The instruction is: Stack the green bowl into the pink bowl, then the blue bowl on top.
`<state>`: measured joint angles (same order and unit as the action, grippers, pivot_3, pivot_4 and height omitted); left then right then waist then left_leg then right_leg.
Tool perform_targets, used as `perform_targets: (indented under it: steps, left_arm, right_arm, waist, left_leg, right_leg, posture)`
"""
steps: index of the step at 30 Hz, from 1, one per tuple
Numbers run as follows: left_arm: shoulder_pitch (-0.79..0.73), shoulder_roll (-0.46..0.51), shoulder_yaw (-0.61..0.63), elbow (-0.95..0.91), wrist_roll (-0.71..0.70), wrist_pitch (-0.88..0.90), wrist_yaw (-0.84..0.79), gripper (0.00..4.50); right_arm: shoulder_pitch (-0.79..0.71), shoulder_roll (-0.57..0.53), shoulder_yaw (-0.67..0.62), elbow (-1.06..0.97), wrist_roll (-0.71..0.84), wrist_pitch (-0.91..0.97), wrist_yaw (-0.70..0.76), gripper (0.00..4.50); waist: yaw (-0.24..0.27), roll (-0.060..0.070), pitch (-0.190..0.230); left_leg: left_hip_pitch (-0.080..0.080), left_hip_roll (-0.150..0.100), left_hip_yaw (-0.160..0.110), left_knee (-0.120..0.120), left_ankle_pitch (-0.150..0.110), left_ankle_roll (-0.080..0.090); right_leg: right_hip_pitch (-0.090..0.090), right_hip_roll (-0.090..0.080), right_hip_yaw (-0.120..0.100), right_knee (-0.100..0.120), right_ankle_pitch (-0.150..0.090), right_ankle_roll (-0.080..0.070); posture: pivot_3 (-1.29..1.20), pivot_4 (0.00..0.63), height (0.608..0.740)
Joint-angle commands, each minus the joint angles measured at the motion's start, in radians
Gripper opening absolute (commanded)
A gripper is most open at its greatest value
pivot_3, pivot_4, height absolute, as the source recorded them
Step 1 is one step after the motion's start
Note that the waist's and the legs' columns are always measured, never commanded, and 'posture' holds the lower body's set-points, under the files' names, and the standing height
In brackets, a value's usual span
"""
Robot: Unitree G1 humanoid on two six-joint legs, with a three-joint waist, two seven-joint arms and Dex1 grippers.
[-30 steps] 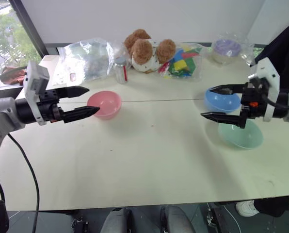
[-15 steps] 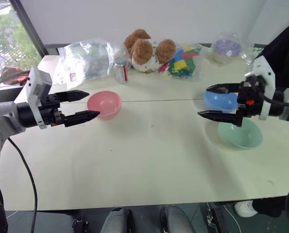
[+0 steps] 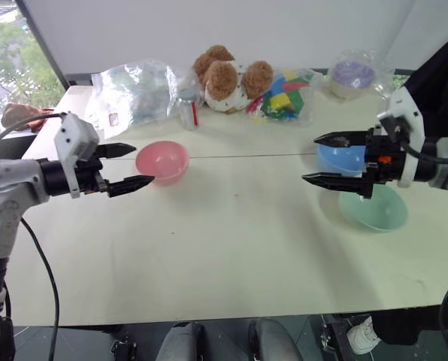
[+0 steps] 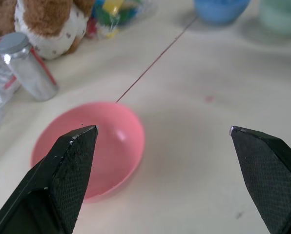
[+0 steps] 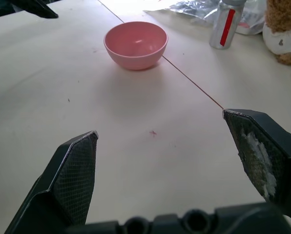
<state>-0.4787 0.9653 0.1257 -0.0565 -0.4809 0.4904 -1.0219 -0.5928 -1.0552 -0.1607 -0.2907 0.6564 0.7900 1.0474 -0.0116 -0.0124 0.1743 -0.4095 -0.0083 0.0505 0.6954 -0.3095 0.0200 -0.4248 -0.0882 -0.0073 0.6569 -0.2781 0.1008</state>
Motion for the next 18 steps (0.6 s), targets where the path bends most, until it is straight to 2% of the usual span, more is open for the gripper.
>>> perform_targets:
  steps: [1,8,14,17,18]
  left_arm:
    - [-0.106,-0.033,-0.106,0.153,0.163,-0.171,-0.011,4.47]
    - [-0.312,-0.155,-0.301,0.544,0.388,-0.439,-0.096,4.47]
    - [-0.415,-0.238,-0.366,0.803,0.508,-0.597,-0.101,4.47]
    - [-0.471,-0.275,-0.385,0.929,0.565,-0.668,-0.064,3.57]
    - [-0.485,-0.285,-0.388,0.958,0.576,-0.686,-0.062,3.13]
  right_arm:
    - [-0.006,-0.012,-0.046,-0.043,0.022,0.006,-0.013,4.50]
    - [0.012,-0.018,-0.059,-0.071,0.028,0.016,-0.038,4.50]
    - [0.040,-0.029,-0.090,-0.098,0.041,0.030,-0.058,4.50]
    - [0.058,-0.037,-0.111,-0.112,0.049,0.042,-0.065,4.50]
    - [0.064,-0.040,-0.117,-0.115,0.051,0.044,-0.066,4.50]
  waist:
    - [0.003,0.000,0.000]
    - [0.003,0.000,0.000]
    - [0.002,-0.001,0.000]
    - [0.002,-0.001,0.000]
    - [0.003,-0.001,0.000]
  left_leg:
    - [0.000,0.000,0.000,0.000,0.000,0.000]
    - [-0.001,-0.001,0.002,0.002,-0.001,0.003]
    - [-0.001,0.000,0.002,0.002,-0.002,0.004]
    - [-0.001,0.000,0.002,0.003,-0.002,0.004]
    - [-0.001,0.000,0.002,0.003,-0.002,0.005]
  right_leg:
    - [0.000,0.000,0.000,0.000,0.000,0.000]
    - [0.000,0.001,-0.001,0.000,0.000,0.000]
    - [0.000,0.005,-0.001,0.000,0.000,0.000]
    - [0.000,0.005,-0.001,0.001,0.000,0.001]
    - [0.000,0.005,-0.001,0.001,0.000,0.001]
  posture:
    - [0.00,0.150,0.740]
    - [0.00,0.150,0.740]
    - [0.00,0.150,0.740]
    - [0.00,0.150,0.740]
    - [0.00,0.150,0.740]
